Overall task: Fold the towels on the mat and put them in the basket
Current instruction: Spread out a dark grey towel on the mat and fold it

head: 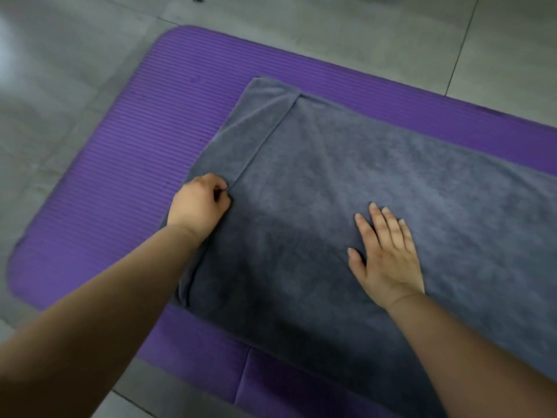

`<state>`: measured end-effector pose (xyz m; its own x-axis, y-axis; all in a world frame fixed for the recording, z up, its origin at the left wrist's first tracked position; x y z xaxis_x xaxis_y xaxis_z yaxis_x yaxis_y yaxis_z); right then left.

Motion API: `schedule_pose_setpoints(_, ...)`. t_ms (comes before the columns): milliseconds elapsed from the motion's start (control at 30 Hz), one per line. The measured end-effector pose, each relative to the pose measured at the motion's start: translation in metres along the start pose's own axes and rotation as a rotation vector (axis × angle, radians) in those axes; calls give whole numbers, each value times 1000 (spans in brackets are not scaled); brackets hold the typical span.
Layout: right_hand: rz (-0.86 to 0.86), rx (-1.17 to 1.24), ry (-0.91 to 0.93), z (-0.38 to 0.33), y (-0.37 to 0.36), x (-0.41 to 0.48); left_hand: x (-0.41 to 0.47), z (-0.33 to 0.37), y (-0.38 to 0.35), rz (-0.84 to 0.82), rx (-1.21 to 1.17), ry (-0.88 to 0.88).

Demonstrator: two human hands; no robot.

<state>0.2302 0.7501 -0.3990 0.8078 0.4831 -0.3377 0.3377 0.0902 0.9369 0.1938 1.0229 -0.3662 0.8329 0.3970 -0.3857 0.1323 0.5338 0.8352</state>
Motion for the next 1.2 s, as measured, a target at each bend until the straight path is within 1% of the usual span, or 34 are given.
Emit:
schedule_pose_setpoints(67, -33, -31, -4, 1, -3, 1, -3, 2, 5, -6, 0, -68)
schedule_pose_setpoints(167, -116, -56, -21, -2, 0, 3, -13, 0, -2, -99, 29, -161)
schedule_pose_setpoints(233, -188, -124, -17, -4, 1, 3, -28, -9, -5, -86, 81, -204)
schedule_pose_setpoints(267, -255, -94, -19, -2, -1, 1, -36, -18, -5, -57, 105, -197)
schedule_pose_setpoints(333, -345, -51, -38, 0, -2, -1, -57, -43, -2, 27, 74, -101)
schedule_pose_setpoints(400, -358, -79, -40, -2, -2, -2, -82, -72, 0, 77, 9, 91)
schedule_pose_setpoints(433, -363, -78, -46, -3, 0, -3, -95, -84, 1, 73, -18, 191)
schedule_pose_setpoints(500, -387, -54, -70, -4, 2, -4, -114, -107, -8, 18, -51, 313)
schedule_pose_setpoints(567, -410, -28, -80, -7, 9, -6, -122, -115, -14, -3, -169, 329)
schedule_pose_setpoints(633, -394, 10, -73, -8, 15, -8, -120, -118, -14, -6, -355, 390)
schedule_pose_setpoints(700, -365, -5, -89, -7, 19, -13, -114, -118, -10, -50, -451, 406)
schedule_pose_setpoints(767, -295, 37, -111, -12, 23, -16, -113, -113, 2, -76, -637, 360)
schedule_pose_setpoints(800, -196, 81, -97, -20, 28, -19, -113, -106, 9, -92, -769, 281)
schedule_pose_setpoints(833, -78, 135, -54, -31, 36, -22, -115, -94, 14, -127, -866, 181)
schedule_pose_setpoints(900, 107, 335, 84, -56, 52, -28, -121, -63, 20, -190, -984, 10)
schedule_pose_setpoints(933, 110, 479, 142, -71, 58, -32, -124, -47, 17, -222, -1033, -77)
schedule_pose_setpoints(967, 82, 652, 153, -82, 63, -35, -129, -29, 11, -276, -1088, -143)
schedule_pose_setpoints(1000, -10, 836, 123, -93, 63, -38, -134, -14, 2, -338, -1104, -191)
schedule_pose_setpoints(1033, -144, 978, 93, -105, 58, -42, -138, -3, -10, -414, -1120, -210)
schedule_pose_setpoints(1067, -245, 1034, 65, -113, 54, -46, -142, 5, -24, -490, -1133, -211)
schedule_pose_setpoints(1100, -311, 1050, 60, -119, 50, -49, -146, 13, -36, -556, -1156, -195)
schedule_pose_setpoints(1133, -337, 1032, 52, -121, 47, -53, -151, 19, -48, -630, -1142, -214)
schedule_pose_setpoints(1200, -343, 908, 3, -111, 44, -61, -161, 28, -62, -755, -1081, -196)
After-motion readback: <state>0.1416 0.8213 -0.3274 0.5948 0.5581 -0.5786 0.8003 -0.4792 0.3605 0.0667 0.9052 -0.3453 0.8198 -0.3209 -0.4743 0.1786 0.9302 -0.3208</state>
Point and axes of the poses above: each hand's wrist, its own x-axis towards the middle knuckle, its own y-axis out of the back of the hand, z = x × y, the point moved 6 cm from there along x, towards the middle knuckle, and after that the axes turned 15 degrees about -z, right-handed, at the moved point
